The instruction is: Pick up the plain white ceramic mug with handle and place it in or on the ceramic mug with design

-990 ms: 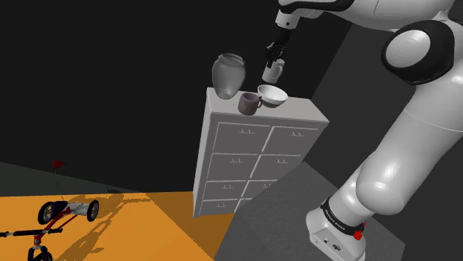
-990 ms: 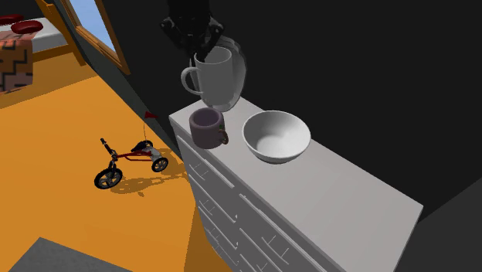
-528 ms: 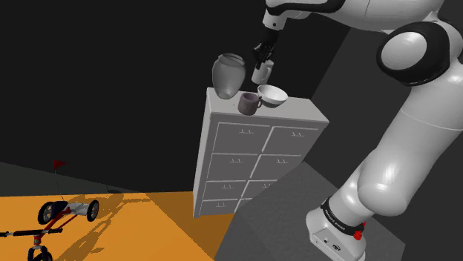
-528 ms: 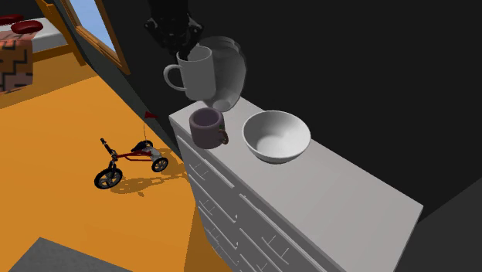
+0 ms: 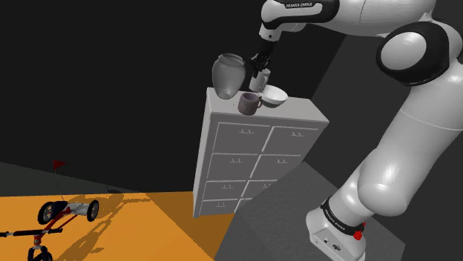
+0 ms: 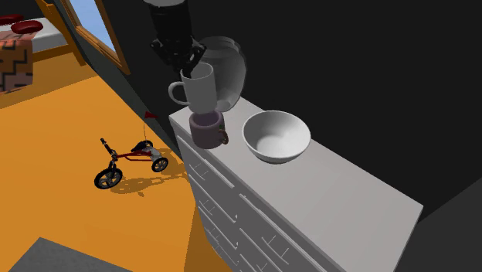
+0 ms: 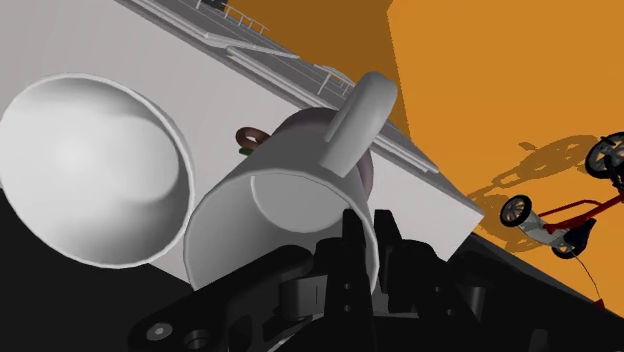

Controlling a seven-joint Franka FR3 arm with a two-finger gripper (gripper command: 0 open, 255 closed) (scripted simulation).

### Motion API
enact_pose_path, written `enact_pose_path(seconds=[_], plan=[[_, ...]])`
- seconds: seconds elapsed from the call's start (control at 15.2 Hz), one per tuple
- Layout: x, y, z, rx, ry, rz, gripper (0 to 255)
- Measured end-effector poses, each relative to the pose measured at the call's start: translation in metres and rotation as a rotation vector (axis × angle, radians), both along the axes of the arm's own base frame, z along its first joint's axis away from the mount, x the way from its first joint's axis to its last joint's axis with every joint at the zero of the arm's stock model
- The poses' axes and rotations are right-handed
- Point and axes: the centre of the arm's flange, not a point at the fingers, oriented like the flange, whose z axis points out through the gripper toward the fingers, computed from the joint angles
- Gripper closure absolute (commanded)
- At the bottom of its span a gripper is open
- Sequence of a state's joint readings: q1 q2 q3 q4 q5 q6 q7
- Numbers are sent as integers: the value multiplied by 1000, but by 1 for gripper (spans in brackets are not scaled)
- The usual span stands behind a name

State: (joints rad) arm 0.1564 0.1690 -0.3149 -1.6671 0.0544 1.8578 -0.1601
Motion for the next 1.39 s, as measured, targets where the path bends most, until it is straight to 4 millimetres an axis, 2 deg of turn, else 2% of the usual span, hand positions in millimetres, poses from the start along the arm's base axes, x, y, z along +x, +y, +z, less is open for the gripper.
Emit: enact_pose_path(seconds=[0.53, 0.99, 1.06, 1.39], plan=[[0, 0, -43, 0, 0, 0, 255], [0, -1, -47, 0, 0, 0, 255], [0, -1, -47, 0, 0, 0, 0], [0, -1, -47, 0, -1, 0, 0]])
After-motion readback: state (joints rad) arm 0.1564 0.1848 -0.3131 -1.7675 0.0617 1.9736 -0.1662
